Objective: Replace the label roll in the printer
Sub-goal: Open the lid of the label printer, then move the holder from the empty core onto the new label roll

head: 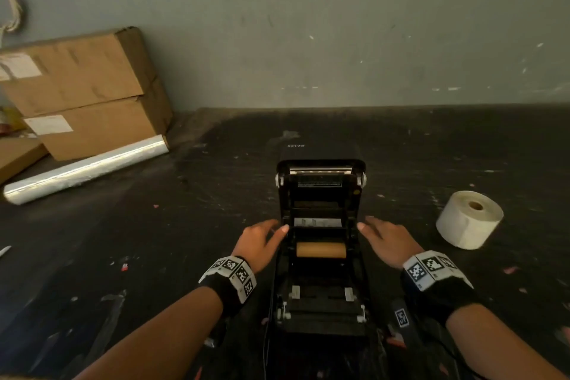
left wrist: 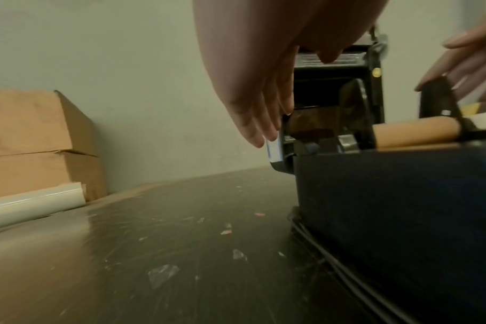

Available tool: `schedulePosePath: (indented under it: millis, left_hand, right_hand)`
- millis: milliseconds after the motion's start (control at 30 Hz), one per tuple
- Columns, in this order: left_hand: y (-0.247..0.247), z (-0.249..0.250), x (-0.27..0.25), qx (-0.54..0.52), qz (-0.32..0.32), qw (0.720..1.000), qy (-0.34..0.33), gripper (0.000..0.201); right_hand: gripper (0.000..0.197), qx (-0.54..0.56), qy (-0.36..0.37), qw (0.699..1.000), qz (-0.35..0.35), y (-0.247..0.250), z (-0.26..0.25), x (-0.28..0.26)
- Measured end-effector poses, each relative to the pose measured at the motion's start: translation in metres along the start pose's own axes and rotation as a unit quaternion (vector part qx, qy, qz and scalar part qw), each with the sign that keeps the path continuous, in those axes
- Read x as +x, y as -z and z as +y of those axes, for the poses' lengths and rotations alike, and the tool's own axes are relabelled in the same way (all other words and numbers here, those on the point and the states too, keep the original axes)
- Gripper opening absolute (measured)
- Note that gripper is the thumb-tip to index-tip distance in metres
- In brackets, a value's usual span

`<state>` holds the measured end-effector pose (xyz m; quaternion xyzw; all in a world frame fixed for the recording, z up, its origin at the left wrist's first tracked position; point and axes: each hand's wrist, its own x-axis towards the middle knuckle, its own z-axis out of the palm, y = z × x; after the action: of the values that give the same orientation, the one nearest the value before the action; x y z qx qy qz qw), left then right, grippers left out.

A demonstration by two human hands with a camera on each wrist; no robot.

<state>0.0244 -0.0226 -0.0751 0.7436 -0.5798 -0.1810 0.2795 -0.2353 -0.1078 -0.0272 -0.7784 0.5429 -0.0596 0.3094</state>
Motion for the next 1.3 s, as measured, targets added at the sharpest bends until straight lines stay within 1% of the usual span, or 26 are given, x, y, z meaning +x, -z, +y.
schedulePosePath:
  millis: [100,167,200,267,367,467,567,667,800,900,1000,1133,1233,1300]
  left_hand:
    - [-0.013,0.002,-0.01,0.016,-0.052,0.997,-0.063,0.049]
    - [-0.023,0.004,-0.013,0.055,-0.098,0.991,-0.077,0.054]
    - [-0.026,0.005,-0.014,0.074,-0.115,0.988,-0.07,0.057]
    - [-0.033,0.006,-0.015,0.086,-0.123,0.987,-0.056,0.059]
    - [-0.037,0.012,-0.018,0.081,-0.112,0.989,-0.043,0.057]
    - [-0.036,0.019,-0.02,0.067,-0.1,0.992,-0.025,0.055]
    - [-0.029,0.029,-0.02,0.026,-0.069,0.997,-0.037,0.053]
    - [-0.018,0.044,-0.02,-0.016,-0.033,0.997,-0.064,0.05]
    - [-0.009,0.065,-0.02,-0.051,-0.021,0.993,-0.105,0.049]
    - [-0.01,0.082,-0.019,-0.084,-0.008,0.988,-0.132,0.047]
    - [-0.022,0.102,-0.017,-0.113,-0.011,0.98,-0.162,0.045]
    - [-0.049,0.13,-0.017,-0.121,-0.038,0.974,-0.185,0.038]
    - [-0.066,0.148,-0.02,-0.12,-0.063,0.97,-0.203,0.038]
    - [-0.074,0.156,-0.022,-0.117,-0.082,0.968,-0.206,0.04]
  right_hand:
    - [0.043,-0.039,0.035,0.998,-0.024,-0.019,-0.002,-0.008]
    - [0.039,-0.056,0.05,0.996,-0.037,-0.034,0.0,-0.007]
    - [0.04,-0.064,0.053,0.996,-0.041,-0.042,0.002,-0.006]
    - [0.047,-0.082,0.049,0.994,-0.042,-0.055,0.003,-0.002]
    - [0.06,-0.108,0.039,0.993,-0.027,-0.064,0.003,-0.001]
    - [0.058,-0.092,0.04,0.995,-0.012,-0.063,-0.001,-0.006]
    - [0.055,-0.059,0.046,0.997,0.019,-0.056,-0.007,-0.015]
    - [0.052,-0.008,0.046,0.997,0.053,-0.043,-0.014,-0.025]
    - [0.057,0.062,0.045,0.992,0.096,-0.017,-0.023,-0.048]
    - [0.052,0.083,0.055,0.985,0.14,0.0,-0.018,-0.067]
    - [0.046,0.117,0.048,0.973,0.193,0.008,0.001,-0.087]
    - [0.044,0.123,-0.022,0.963,0.238,0.01,0.035,-0.118]
    - [0.04,0.135,-0.033,0.943,0.302,0.012,0.059,-0.132]
    - [0.039,0.179,-0.045,0.93,0.318,0.014,0.073,-0.133]
